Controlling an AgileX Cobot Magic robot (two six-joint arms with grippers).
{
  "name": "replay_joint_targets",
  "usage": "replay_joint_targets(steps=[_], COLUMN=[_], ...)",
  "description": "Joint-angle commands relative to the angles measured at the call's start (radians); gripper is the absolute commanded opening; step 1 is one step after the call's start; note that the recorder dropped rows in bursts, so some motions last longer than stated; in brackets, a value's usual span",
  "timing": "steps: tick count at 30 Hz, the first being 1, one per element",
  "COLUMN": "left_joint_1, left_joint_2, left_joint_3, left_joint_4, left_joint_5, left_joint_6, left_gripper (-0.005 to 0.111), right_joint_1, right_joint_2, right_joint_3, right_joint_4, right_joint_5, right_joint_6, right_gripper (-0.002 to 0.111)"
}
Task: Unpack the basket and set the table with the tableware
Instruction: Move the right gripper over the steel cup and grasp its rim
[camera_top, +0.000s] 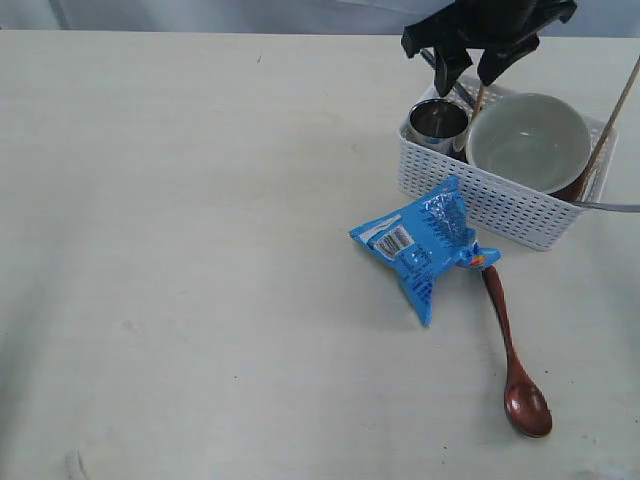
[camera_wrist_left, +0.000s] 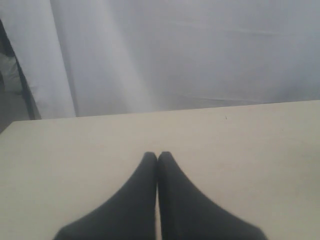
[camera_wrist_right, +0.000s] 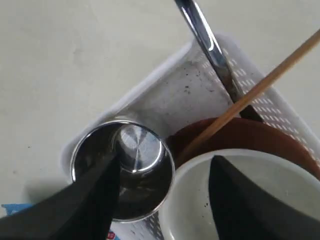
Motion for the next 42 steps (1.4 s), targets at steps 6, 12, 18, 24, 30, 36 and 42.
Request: replay_joint_targets(steps=[6, 12, 18, 24, 30, 36, 42], left_joint_1=[0.003, 0.003, 0.003, 0.003, 0.003, 0.003, 0.003], left_joint_2=[-0.004, -0.004, -0.004, -0.004, -0.004, -0.004, -0.004], left_joint_3=[0.003, 0.003, 0.003, 0.003, 0.003, 0.003, 0.003], left_joint_4=[-0.001, -0.001, -0.001, -0.001, -0.001, -0.001, -0.001], left_joint_5=[0.000, 0.000, 0.000, 0.000, 0.000, 0.000, 0.000], left_joint_6=[-0.007, -0.007, -0.007, -0.007, -0.007, -0.007, -0.007], left_gripper=[0.000, 0.000, 0.000, 0.000, 0.000, 0.000, 0.000], right_joint_1=[0.001, 0.001, 0.001, 0.001, 0.001, 0.001, 0.001], right_joint_2=[0.067, 0.085, 0.095, 0.095, 0.095, 0.095, 0.095], right_joint_3=[-0.006, -0.006, -0.006, -0.006, -0.006, -0.006, -0.006], right_joint_4=[-0.020, -0.020, -0.018, -0.018, -0.018, -0.018, -0.013], right_joint_5=[0.011, -0.004, -0.004, -0.007, -0.005, -0.005, -0.005], right_joint_6=[-0.024, -0.024, -0.024, -0.024, -0.020, -0.020, -0.020], right_gripper=[0.052, 0.040, 0.034, 0.031, 0.007, 0.000, 0.000])
